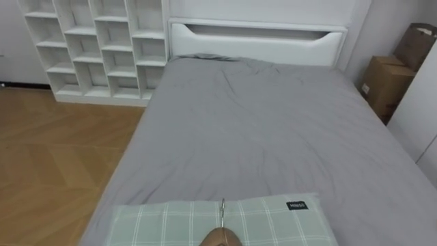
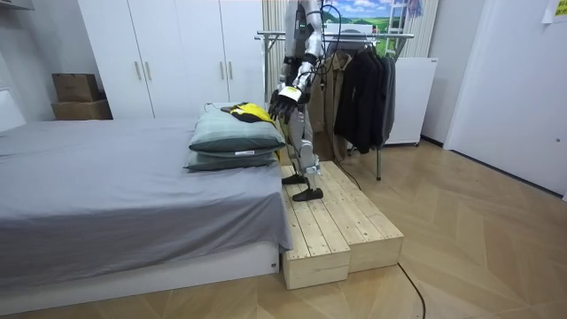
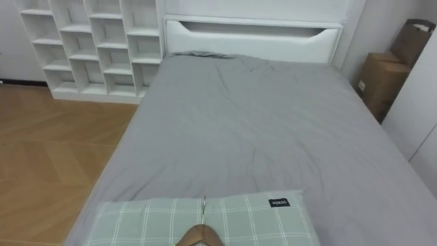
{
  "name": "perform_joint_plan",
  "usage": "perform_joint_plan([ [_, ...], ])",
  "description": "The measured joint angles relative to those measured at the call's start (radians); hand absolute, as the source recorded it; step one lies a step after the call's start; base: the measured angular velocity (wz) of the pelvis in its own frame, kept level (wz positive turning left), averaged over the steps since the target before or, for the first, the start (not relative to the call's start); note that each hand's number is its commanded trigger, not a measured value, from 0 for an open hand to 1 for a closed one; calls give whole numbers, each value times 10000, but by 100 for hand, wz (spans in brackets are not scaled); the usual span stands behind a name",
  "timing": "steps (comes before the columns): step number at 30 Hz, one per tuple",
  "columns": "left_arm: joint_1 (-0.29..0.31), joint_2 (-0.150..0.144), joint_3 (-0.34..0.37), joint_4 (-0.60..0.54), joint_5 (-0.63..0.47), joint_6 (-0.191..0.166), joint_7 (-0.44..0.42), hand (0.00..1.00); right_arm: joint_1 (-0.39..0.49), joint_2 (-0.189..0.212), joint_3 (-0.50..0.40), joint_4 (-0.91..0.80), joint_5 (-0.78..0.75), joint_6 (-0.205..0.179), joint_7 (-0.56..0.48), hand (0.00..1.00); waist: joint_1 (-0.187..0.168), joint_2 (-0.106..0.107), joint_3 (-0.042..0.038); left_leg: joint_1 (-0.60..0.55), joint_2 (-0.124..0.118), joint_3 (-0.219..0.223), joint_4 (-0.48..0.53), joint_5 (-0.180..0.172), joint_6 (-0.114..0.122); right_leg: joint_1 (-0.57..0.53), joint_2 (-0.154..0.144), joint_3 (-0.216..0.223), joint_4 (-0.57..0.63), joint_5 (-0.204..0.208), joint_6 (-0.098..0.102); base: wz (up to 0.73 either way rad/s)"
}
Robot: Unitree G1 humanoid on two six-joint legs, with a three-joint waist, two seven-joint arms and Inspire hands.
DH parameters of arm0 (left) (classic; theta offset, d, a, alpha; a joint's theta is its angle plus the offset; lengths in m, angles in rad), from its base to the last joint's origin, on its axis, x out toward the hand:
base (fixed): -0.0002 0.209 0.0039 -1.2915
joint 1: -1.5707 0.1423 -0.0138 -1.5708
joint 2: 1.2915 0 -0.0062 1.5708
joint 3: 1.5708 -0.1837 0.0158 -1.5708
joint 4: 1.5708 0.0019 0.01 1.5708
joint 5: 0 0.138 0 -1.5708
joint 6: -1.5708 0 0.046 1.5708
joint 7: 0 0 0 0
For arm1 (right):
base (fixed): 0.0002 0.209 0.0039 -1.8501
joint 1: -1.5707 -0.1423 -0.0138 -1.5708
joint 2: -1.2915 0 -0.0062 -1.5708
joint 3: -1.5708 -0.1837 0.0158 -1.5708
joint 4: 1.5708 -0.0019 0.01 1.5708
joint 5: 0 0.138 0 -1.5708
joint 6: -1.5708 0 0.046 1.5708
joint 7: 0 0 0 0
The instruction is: Hang clothes
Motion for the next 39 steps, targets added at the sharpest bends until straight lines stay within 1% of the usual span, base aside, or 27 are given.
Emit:
perform_joint_plan([
  [2,-30,18,-252,-653,452,-12,1,0,-45,-66,0,-9,-33,-12,37,0,-64,119,-2,27,1,19,3,2,3,-1,3,38,17,2,0,-2],
  [3,-35,21,-319,-797,571,-13,0,0,-47,-84,-1,-18,-56,-17,39,0,-100,161,-4,31,1,21,4,2,4,1,3,25,20,2,-1,-4],
  [5,-44,28,-496,-1261,1060,-55,2,0,-78,-125,-137,-56,-62,-25,62,0,-270,296,-3,42,2,29,-8,3,4,4,2,19,17,1,0,0],
  [8,-96,27,-679,-1715,1608,-123,3,0,-106,-226,-245,-68,-106,-58,64,0,-476,378,-18,90,9,80,4,8,5,5,3,98,15,0,1,-6],
  [10,-119,28,-762,-2086,1910,-129,1,0,-99,-258,-278,-135,-294,-119,17,0,-504,416,14,93,7,94,17,9,5,8,2,115,12,0,2,-4],
  [12,-249,22,-961,-2438,2125,-138,2,0,-97,-261,-288,-205,-369,-154,-33,0,-515,393,43,100,5,123,16,8,5,2,-2,130,10,-1,2,0],
  [14,-333,22,-1382,-2759,2433,-236,2,0,-99,-261,-274,-215,-366,-244,-56,0,-490,405,57,111,3,181,14,8,5,3,-1,140,-7,-2,4,-6],
  [17,-343,19,-1803,-3171,2611,-333,-30,0,-102,-272,-276,-198,-371,-258,-58,0,-500,377,69,88,5,241,-7,7,6,-61,3,173,-16,-4,9,-7],
  [18,-349,19,-1847,-3251,2647,-371,-30,0,-101,-275,-277,-196,-371,-259,-58,0,-499,373,76,81,7,250,-9,7,6,-73,6,184,-16,-4,8,-6],
  [19,-368,19,-1892,-3337,2703,-516,-30,0,-101,-285,-278,-195,-373,-265,-57,0,-496,375,81,78,12,273,-15,7,6,-87,13,209,-16,-4,8,-6],
  [22,-374,21,-1978,-3791,2722,-587,-46,0,-103,-308,-272,-198,-419,-311,-42,0,-514,380,78,66,19,321,-30,7,6,-135,24,288,-10,-4,8,-5],
  [25,-380,63,-2213,-4109,2727,-691,-85,0,-104,-367,-276,-206,-588,-355,17,0,-507,397,66,71,16,373,-28,7,6,-155,22,373,1,-3,8,-5],
  [30,-473,65,-2304,-4623,2820,-734,-622,0,-145,-366,-268,-232,-791,-464,159,0,-503,302,45,10,17,406,-23,8,5,-242,25,413,15,-3,9,-1],
  [32,-489,76,-2359,-4828,3104,-749,-731,0,-144,-367,-265,-229,-793,-482,210,0,-503,254,39,13,17,420,-20,8,5,-245,26,442,23,-2,9,0],
  [33,-490,76,-2364,-4868,3181,-781,-755,0,-144,-367,-265,-230,-793,-487,221,0,-503,246,42,17,17,425,-20,8,5,-244,27,447,26,-2,10,0],
  [35,-492,78,-2370,-4970,3193,-986,-916,0,-141,-367,-265,-228,-792,-557,311,0,-505,206,59,26,17,440,-20,8,5,-244,29,470,30,0,11,0],
  [39,-548,80,-2369,-4971,3436,-1064,-1132,0,-126,-374,-265,-229,-795,-582,372,0,-507,196,69,48,23,458,-22,7,6,-225,34,491,32,7,20,0],
])
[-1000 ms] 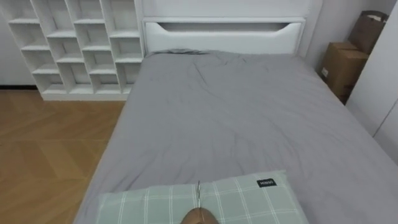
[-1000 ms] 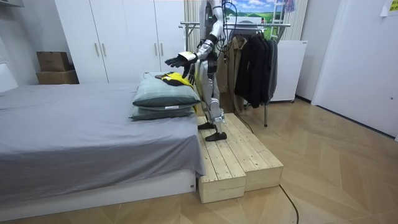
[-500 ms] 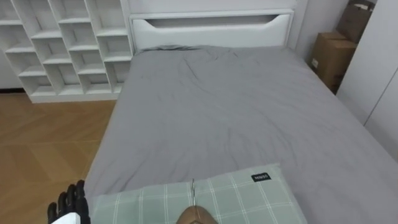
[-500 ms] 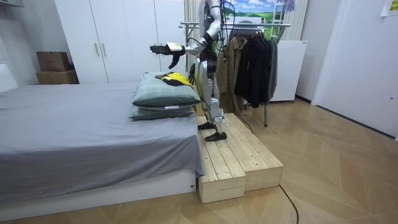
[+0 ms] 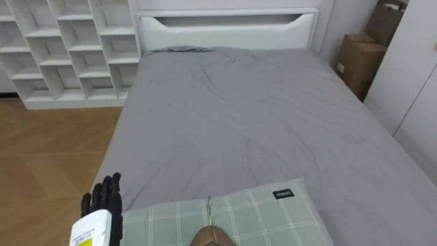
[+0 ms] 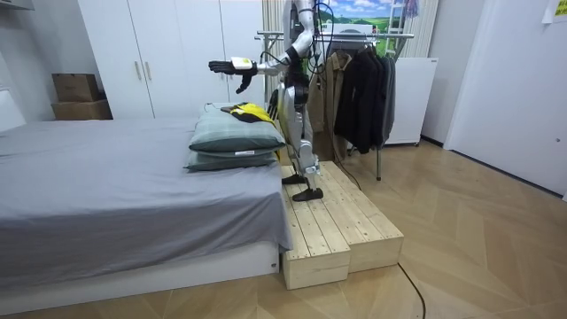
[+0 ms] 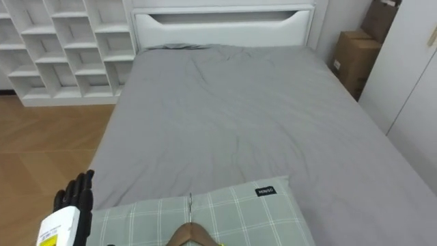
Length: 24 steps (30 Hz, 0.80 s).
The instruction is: Hang clothes
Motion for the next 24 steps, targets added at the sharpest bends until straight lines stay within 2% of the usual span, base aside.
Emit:
perform_joint_plan([
  [5,-300,19,0,-33,59,-42,-163,0,0,-26,0,-3,-4,-3,27,0,8,41,-1,-32,1,-2,-3,0,0,-22,9,15,-5,12,6,0],
  [18,-312,18,-2,84,447,-72,-339,0,26,-58,-111,-1,-300,-96,138,0,23,118,16,23,2,77,-11,-1,1,-17,17,108,11,19,12,-2],
  [24,-280,15,-5,106,828,6,-577,0,34,-103,-127,-6,-354,-81,141,0,27,222,-39,23,10,67,-47,-3,1,-29,27,82,9,22,8,0],
])
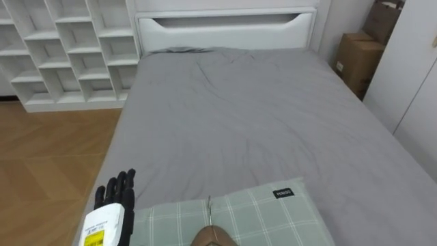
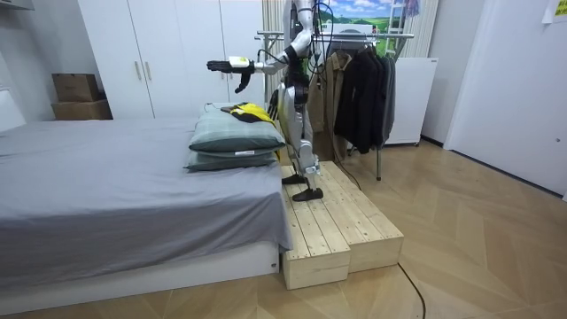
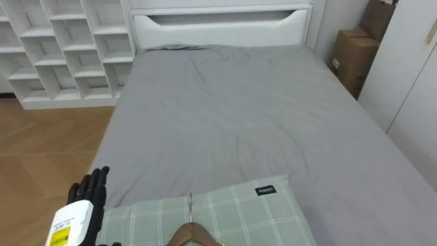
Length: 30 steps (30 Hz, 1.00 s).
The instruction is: Hang clothes
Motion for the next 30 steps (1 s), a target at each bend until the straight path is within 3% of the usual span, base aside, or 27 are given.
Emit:
perform_joint_plan([
  [7,13,22,-269,223,-586,139,-114,0,-40,-2,25,17,-22,5,4,0,-26,20,-5,2,7,25,6,1,0,-7,3,0,10,1,-1,0],
  [20,-343,28,-307,956,-2293,126,-717,0,-158,88,24,168,-68,2,74,0,-176,-212,38,-73,16,133,41,1,0,-178,-6,68,123,1,-2,-2],
  [30,-470,32,-308,1341,-2458,126,-889,0,-193,88,9,161,-93,1,-35,0,-325,-199,55,-82,25,120,35,0,0,-185,8,88,141,5,-8,0],
])
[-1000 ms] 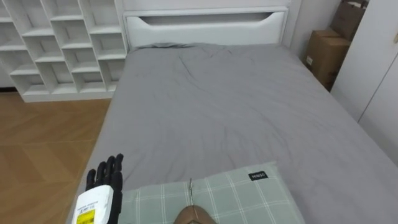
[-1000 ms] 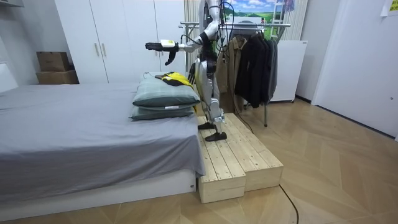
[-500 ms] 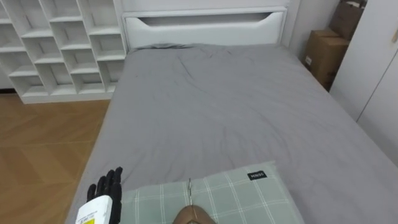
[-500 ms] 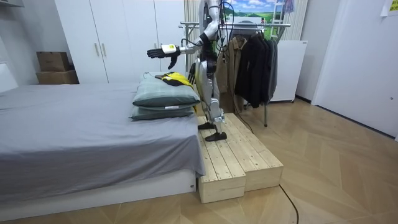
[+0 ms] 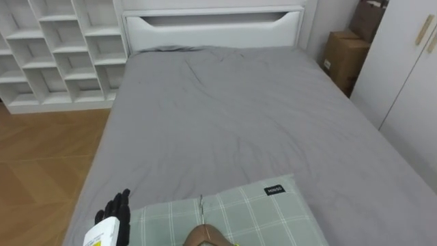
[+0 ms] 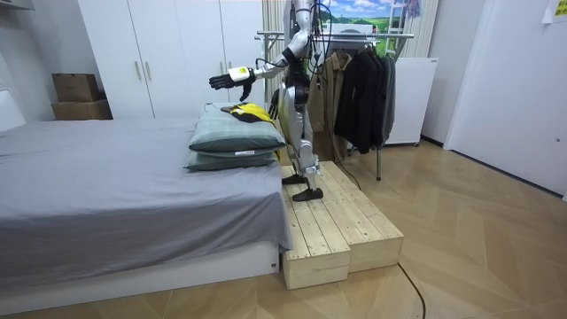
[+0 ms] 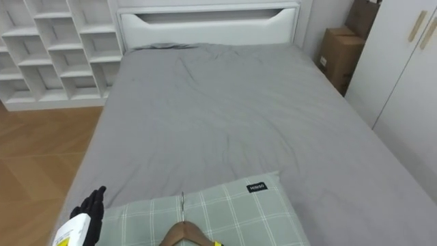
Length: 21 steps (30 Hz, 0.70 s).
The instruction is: Hang clothes
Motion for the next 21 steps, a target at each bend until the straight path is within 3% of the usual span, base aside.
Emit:
perform_joint_plan([
  [9,-188,-1,-3,577,-23,20,-94,0,-7,-80,-73,15,3,-5,-82,0,-24,225,-5,-6,-6,8,-4,0,0,7,-5,2,-4,3,-1,0],
  [14,-189,-1,-49,671,-4,336,-322,0,-45,-95,-188,9,14,-2,-84,0,-243,397,-3,-37,-9,-28,-23,0,0,-7,-15,-102,-25,3,-1,2],
  [21,-192,-13,-278,839,124,445,-338,0,-64,-97,-178,8,10,-1,-110,0,-296,437,-7,-30,-9,-26,-18,2,1,4,-13,-101,-29,2,0,0],
])
